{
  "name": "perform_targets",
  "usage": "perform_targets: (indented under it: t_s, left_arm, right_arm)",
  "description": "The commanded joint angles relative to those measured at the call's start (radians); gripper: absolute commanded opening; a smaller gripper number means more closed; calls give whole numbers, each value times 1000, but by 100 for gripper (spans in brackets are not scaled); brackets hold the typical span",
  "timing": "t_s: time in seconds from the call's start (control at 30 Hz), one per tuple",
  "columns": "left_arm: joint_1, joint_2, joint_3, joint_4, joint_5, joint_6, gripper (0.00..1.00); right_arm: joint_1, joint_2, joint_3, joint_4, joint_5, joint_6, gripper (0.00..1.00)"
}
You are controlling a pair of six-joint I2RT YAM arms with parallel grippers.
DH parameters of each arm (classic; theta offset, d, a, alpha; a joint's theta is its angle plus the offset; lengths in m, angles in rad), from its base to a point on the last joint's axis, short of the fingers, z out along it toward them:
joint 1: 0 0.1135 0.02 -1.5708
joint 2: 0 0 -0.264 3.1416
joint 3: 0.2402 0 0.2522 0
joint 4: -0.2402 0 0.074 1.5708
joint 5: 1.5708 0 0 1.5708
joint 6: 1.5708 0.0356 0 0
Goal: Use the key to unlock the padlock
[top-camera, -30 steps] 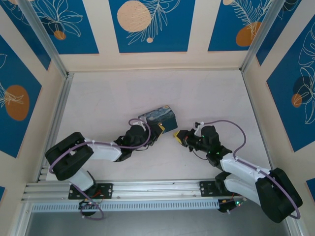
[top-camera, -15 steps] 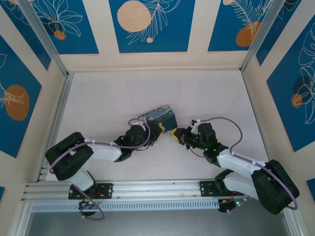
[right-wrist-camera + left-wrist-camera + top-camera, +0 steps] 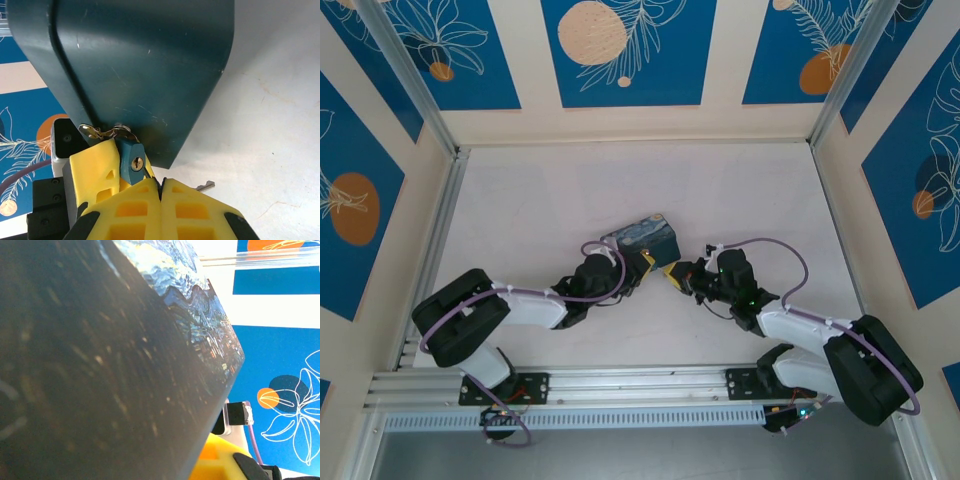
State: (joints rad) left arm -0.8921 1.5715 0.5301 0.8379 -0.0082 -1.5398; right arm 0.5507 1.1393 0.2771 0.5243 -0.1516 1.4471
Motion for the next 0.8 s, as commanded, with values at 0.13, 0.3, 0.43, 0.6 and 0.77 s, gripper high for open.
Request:
perform_targets:
  t_s: [0.13, 0.3, 0.43, 0.6, 0.77]
  left_arm:
    - [10, -41, -5, 78, -3, -2, 0]
    - [10, -41, -4, 76, -1, -2, 0]
    - [9, -39, -1, 77, 2, 0, 0]
    - [9, -36, 4, 78, 10, 0, 0]
    - [9, -32, 4, 86, 17, -6, 0]
  right_arm:
    - [6, 16, 38, 22, 24, -18, 0]
    - [4, 26, 49, 22, 21, -21, 0]
    - [3, 34, 57, 26, 17, -23, 0]
    - [2, 40, 62, 38, 5, -29, 0]
    - [-9, 51, 62, 78, -24, -51, 0]
